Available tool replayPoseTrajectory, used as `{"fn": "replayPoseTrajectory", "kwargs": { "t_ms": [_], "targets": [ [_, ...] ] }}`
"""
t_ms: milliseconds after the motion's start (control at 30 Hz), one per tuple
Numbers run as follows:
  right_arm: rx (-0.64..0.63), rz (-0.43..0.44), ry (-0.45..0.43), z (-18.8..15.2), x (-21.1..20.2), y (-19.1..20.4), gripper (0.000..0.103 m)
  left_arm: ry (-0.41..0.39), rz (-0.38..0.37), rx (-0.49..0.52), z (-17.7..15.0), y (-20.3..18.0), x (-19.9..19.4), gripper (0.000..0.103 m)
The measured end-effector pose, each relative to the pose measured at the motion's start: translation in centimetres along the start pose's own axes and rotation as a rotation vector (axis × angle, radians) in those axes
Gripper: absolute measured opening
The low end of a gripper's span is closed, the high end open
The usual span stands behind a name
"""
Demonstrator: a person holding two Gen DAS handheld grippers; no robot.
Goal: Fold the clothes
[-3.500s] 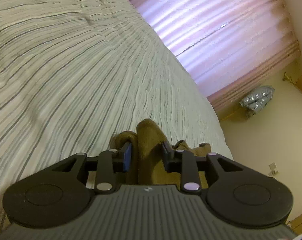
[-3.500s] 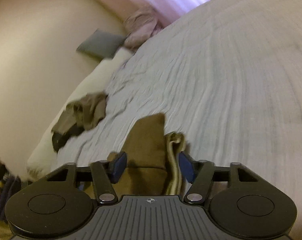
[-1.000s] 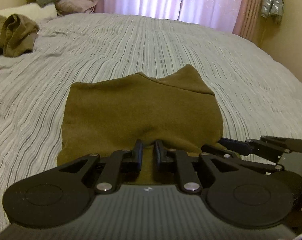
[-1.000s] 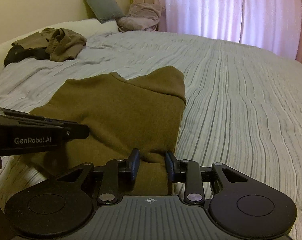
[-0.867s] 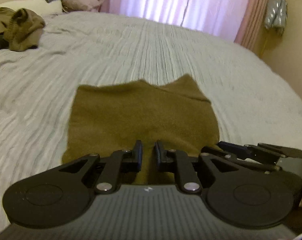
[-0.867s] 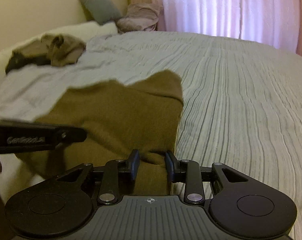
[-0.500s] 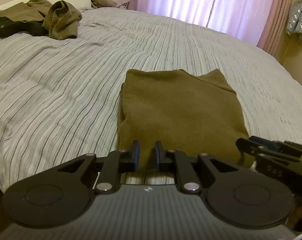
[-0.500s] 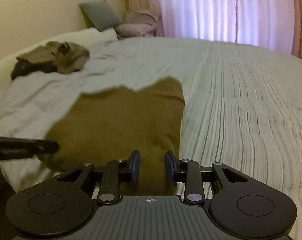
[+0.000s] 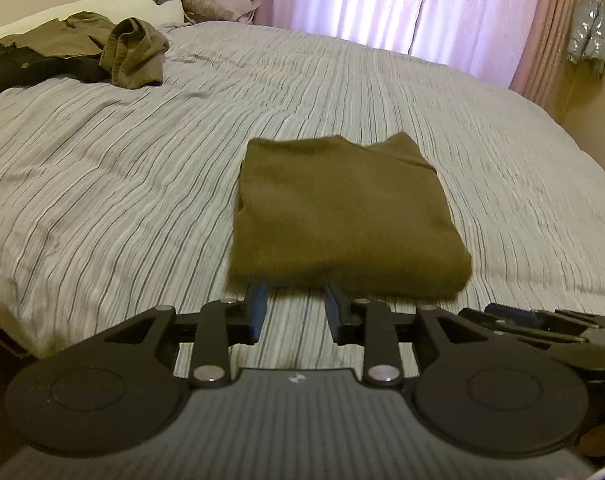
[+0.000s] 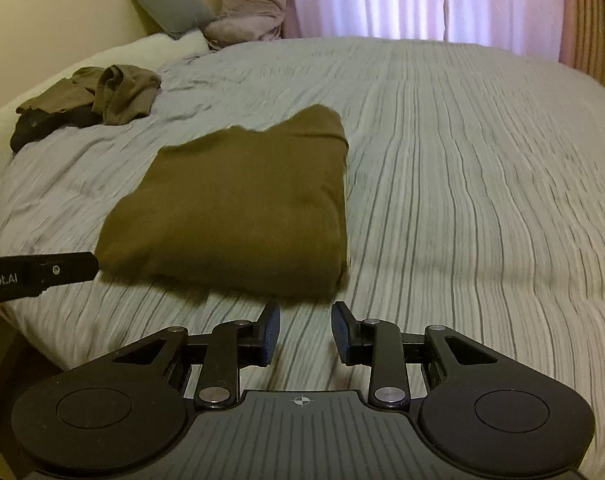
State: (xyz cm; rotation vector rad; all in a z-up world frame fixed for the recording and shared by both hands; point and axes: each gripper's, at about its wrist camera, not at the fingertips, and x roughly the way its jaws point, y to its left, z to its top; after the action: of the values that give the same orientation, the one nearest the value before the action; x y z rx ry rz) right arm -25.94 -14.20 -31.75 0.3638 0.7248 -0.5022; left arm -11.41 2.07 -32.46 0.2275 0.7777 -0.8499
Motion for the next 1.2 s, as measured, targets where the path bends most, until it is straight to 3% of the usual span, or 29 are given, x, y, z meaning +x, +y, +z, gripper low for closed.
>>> {"fn": "replayPoseTrajectory", "kwargs": {
  "t_ms": [500,533,567,600,667,833,1200],
  "targets": [
    [0.009,-0.008,-0.01,-1.7,-6.2,1.9,0.034,-0.037,-0.005,0.014,-3.5,-0.8,-7.1,0.037],
    [0.007,-0.009,-0.02,-1.8,-6.7,2.1,0.047,-0.045,-0.004,0.013,-3.6,-0.8,-7.6,0.037],
    [0.006,-0.012,-0.034,-1.8,-7.2,2.2,0.074,-0.053,-0.003,0.012,-3.7,-0.8,-8.0,0.037],
    [0.007,-0.012,-0.054,-1.8,-7.7,2.3,0.082,-0.059,-0.002,0.011,-3.8,-0.7,-8.4,0.038],
    [0.003,-0.005,-0.104,-1.9,-8.8,2.6,0.083,-0.07,-0.001,0.008,-4.0,-0.7,-9.1,0.038],
    [-0.017,-0.01,-0.127,-2.1,-10.2,3.3,0.083,-0.089,-0.001,0.001,-4.6,-0.6,-10.4,0.038],
    [-0.054,-0.039,-0.085,-2.8,-10.6,4.0,0.083,-0.077,0.013,-0.013,-5.8,-0.1,-11.0,0.044]
  ]
}}
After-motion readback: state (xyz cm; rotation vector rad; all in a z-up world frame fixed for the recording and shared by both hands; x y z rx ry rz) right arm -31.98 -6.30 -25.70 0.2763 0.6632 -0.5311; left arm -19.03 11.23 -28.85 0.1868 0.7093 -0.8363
